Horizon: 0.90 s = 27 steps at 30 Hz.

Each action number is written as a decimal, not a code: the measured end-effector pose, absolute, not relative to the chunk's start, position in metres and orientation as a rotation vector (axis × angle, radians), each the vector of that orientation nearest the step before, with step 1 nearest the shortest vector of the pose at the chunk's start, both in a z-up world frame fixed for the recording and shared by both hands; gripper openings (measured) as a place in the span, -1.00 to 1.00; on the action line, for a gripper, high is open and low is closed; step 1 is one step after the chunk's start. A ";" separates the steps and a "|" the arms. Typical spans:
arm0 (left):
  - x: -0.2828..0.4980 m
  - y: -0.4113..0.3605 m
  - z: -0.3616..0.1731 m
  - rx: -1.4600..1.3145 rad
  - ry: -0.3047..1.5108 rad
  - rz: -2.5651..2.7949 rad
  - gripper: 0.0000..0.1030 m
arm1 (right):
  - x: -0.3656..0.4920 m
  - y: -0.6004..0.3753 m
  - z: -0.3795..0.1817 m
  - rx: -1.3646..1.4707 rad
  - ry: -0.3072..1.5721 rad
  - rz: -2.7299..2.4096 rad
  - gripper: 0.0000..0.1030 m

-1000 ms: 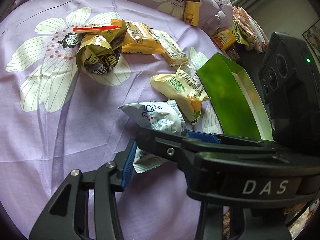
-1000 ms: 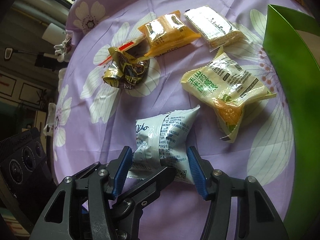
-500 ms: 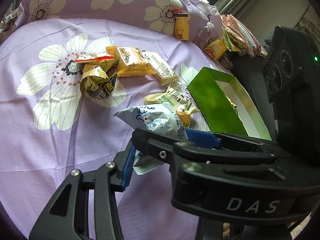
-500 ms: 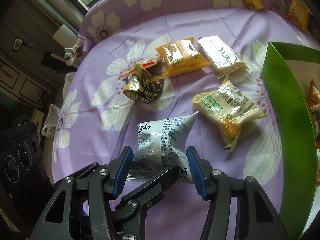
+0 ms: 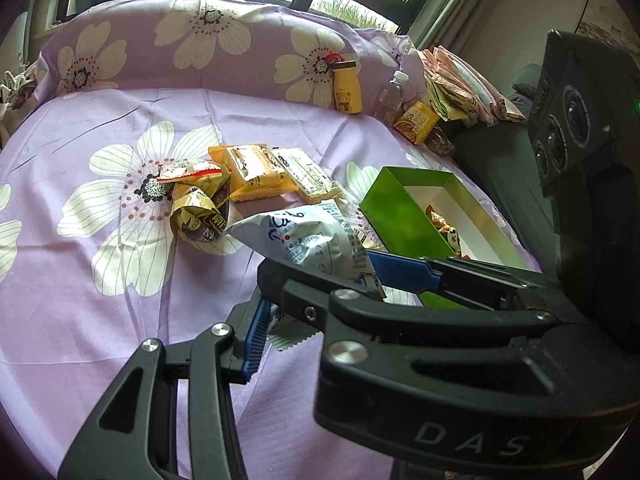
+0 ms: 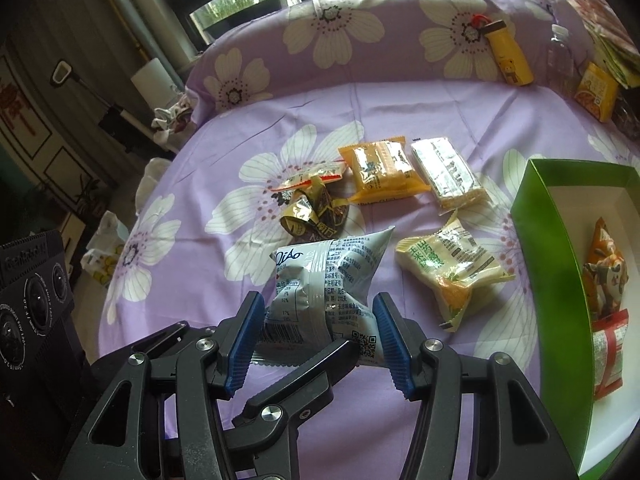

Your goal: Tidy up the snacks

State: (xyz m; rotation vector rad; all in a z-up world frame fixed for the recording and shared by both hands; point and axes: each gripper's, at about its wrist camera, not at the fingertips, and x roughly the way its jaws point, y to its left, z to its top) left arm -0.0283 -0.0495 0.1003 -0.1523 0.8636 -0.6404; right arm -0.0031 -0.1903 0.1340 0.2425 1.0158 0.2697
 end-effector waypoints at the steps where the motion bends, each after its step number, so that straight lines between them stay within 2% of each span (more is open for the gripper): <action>1: -0.029 -0.049 0.104 -0.150 0.848 -0.642 -0.19 | -0.004 -0.190 0.138 0.243 1.007 0.273 0.15; 18: -0.025 -0.111 0.177 -0.085 0.677 -0.735 -0.16 | -0.007 -0.248 0.215 0.261 0.844 0.231 0.15; 27: -0.022 -0.169 0.173 -0.029 0.692 -0.845 -0.15 | -0.016 -0.311 0.215 0.338 0.793 0.121 0.15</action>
